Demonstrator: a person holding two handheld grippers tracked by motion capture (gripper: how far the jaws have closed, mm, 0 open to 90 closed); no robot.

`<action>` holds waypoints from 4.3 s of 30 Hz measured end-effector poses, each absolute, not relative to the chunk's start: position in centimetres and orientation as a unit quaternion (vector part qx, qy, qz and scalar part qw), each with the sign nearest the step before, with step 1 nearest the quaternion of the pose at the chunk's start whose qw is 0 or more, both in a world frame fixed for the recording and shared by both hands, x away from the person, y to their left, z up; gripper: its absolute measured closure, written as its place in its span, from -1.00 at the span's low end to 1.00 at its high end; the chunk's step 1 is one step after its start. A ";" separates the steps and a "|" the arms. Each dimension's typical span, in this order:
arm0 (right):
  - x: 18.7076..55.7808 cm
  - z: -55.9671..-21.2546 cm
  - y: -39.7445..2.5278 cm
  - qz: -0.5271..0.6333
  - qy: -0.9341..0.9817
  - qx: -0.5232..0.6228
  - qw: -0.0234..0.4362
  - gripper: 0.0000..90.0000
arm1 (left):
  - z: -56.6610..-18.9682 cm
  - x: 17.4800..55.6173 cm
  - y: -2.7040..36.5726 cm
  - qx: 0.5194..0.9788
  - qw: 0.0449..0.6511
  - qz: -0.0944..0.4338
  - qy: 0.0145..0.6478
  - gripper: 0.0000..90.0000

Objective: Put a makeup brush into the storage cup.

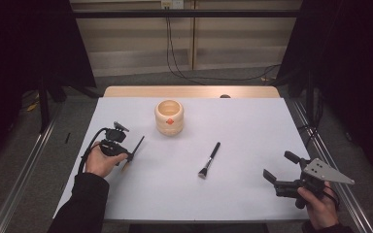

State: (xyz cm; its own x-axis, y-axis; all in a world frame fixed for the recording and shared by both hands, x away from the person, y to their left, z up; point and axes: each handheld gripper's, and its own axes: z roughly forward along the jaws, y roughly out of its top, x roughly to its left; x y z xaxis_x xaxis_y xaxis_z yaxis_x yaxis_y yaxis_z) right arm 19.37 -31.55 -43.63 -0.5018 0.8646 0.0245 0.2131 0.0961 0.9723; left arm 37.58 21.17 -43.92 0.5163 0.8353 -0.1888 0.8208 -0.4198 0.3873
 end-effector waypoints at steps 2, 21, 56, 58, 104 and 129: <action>19.4 -43.6 -31.6 0.542 0.678 0.397 0.298 -0.97 | -43.6 37.2 21.1 0.839 0.235 0.033 0.490 0.86; 19.3 -43.5 -31.6 0.548 0.673 0.396 0.300 -0.98 | -40.6 33.8 23.8 0.753 0.454 0.126 0.460 0.86; 19.3 -43.5 -31.6 0.548 0.674 0.395 0.299 -0.98 | -38.2 30.3 24.0 0.704 0.588 0.164 0.363 0.86; 19.3 -43.5 -31.6 0.548 0.674 0.395 0.300 -0.98 | -38.1 30.2 23.7 0.707 0.585 0.166 0.361 0.86; 19.2 -43.4 -31.5 0.564 0.667 0.391 0.291 -1.00 | -36.8 28.8 16.8 0.726 0.622 0.084 0.279 0.86; 19.3 -43.4 -31.6 0.563 0.672 0.386 0.288 -1.00 | -35.5 28.7 10.6 0.753 0.621 0.047 0.212 0.86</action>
